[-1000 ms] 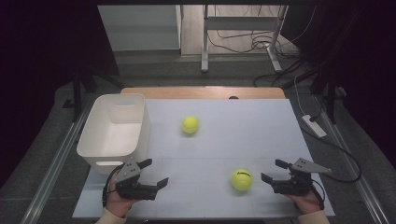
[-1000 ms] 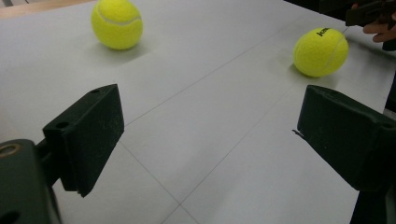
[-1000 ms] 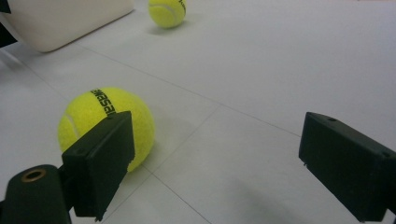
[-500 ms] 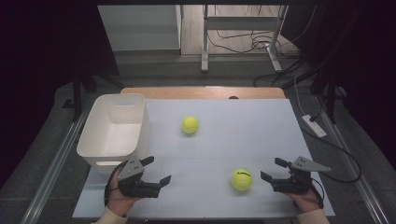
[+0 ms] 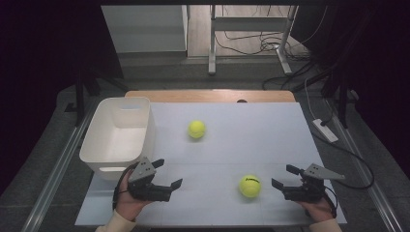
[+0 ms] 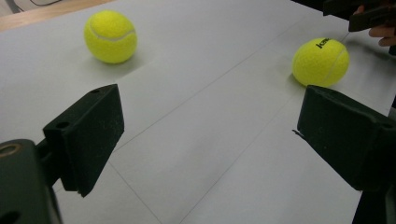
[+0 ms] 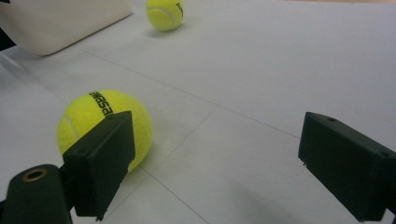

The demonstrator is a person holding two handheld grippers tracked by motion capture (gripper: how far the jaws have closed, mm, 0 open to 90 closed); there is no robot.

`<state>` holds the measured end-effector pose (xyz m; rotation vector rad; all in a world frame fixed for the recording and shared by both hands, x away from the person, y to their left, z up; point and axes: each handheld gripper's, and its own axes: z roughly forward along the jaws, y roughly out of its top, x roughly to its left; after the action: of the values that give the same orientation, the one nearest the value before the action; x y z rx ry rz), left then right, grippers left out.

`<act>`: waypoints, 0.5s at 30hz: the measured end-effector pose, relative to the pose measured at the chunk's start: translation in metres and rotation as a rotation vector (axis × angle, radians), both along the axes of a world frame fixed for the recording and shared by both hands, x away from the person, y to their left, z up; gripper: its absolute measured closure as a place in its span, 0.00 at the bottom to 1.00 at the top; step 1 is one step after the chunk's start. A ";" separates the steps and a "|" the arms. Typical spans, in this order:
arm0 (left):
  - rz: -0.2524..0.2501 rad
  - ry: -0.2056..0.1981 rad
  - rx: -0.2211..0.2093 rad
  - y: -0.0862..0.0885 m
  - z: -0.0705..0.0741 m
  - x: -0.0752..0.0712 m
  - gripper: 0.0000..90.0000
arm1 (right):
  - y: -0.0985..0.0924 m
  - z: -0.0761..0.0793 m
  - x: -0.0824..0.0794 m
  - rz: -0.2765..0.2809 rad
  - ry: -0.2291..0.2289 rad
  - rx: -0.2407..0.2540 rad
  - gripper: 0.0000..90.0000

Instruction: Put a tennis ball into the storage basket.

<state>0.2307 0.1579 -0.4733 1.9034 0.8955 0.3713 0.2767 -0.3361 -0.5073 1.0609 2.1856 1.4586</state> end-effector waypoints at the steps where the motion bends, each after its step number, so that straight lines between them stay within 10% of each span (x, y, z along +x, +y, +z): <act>1: 0.002 0.000 0.001 0.000 0.001 0.001 0.09 | 0.000 0.000 -0.001 0.001 0.001 0.002 0.12; 15: -0.004 0.016 0.013 -0.008 0.010 0.014 0.09 | 0.002 -0.001 0.000 0.004 -0.001 -0.003 0.12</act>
<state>0.2444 0.1496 -0.4638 1.9224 0.9014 0.3612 0.2768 -0.3339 -0.5080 1.0556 2.1895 1.4567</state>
